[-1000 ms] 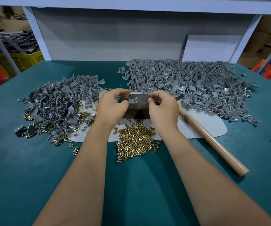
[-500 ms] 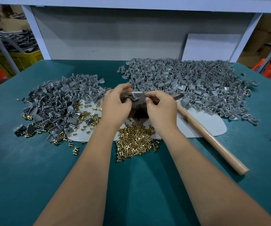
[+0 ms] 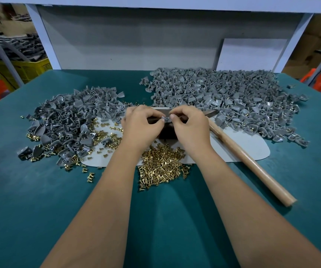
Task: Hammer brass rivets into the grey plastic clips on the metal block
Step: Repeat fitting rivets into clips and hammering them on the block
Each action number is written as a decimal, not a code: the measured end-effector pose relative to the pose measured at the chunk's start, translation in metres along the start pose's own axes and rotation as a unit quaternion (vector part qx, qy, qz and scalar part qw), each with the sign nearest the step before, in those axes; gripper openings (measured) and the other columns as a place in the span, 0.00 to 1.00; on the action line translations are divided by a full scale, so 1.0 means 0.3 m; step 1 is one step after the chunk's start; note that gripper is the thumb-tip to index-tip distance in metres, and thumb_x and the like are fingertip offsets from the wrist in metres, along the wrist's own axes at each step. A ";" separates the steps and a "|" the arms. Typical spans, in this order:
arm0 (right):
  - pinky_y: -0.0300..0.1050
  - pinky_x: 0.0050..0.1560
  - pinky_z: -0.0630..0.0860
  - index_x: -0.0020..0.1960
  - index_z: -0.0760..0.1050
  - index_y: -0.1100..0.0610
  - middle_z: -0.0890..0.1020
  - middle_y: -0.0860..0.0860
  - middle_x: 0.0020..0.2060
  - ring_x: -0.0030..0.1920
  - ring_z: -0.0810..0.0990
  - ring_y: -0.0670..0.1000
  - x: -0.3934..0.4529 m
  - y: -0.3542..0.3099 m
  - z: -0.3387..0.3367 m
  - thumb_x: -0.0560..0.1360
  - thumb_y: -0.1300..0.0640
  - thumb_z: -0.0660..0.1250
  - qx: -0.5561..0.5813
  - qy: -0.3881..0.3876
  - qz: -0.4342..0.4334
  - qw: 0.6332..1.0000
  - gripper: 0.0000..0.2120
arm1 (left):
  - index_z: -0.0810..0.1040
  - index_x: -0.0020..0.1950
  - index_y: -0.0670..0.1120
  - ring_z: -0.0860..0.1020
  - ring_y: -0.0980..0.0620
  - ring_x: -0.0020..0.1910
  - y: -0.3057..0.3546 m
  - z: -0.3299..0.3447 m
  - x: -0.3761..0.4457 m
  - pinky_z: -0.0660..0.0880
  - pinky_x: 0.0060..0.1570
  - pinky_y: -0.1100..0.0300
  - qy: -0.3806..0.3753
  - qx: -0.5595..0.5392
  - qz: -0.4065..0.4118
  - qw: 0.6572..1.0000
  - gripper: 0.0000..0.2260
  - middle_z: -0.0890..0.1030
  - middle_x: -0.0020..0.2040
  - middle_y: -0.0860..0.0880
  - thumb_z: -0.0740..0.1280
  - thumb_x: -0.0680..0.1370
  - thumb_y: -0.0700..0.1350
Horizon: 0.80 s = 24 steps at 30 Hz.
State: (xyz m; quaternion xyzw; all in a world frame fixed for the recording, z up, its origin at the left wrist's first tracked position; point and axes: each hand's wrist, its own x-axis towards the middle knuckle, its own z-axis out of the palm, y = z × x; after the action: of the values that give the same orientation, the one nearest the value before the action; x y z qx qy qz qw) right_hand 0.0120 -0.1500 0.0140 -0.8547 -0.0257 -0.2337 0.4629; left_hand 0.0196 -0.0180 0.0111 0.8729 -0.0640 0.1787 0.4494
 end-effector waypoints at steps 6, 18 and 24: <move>0.57 0.57 0.70 0.44 0.81 0.49 0.79 0.46 0.44 0.52 0.75 0.52 0.000 -0.002 -0.002 0.74 0.58 0.68 -0.047 -0.007 -0.019 0.999 0.05 | 0.80 0.43 0.61 0.65 0.48 0.64 0.005 0.010 -0.006 0.63 0.67 0.44 0.011 0.004 -0.004 1.000 0.06 0.76 0.48 0.59 0.71 0.75 0.49; 0.51 0.54 0.69 0.43 0.80 0.51 0.79 0.47 0.43 0.50 0.73 0.53 0.016 -0.001 -0.005 0.75 0.59 0.67 -0.127 -0.020 -0.076 0.989 0.05 | 0.79 0.41 0.60 0.65 0.48 0.64 0.002 0.014 -0.009 0.63 0.67 0.44 0.013 -0.010 -0.009 1.000 0.06 0.75 0.47 0.59 0.72 0.74 0.48; 0.49 0.49 0.72 0.41 0.79 0.50 0.76 0.47 0.42 0.49 0.74 0.53 0.048 -0.009 -0.010 0.75 0.57 0.67 -0.162 -0.058 -0.050 0.984 0.05 | 0.75 0.36 0.65 0.65 0.48 0.63 0.000 0.015 -0.016 0.63 0.67 0.43 0.019 -0.015 -0.004 1.000 0.12 0.74 0.44 0.63 0.71 0.75 0.49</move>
State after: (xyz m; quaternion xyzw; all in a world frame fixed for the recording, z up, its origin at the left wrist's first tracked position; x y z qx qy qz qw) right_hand 0.0230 -0.1532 0.0237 -0.9280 -0.0572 -0.2081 0.3037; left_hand 0.0161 -0.0220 0.0069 0.8625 -0.0550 0.1927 0.4646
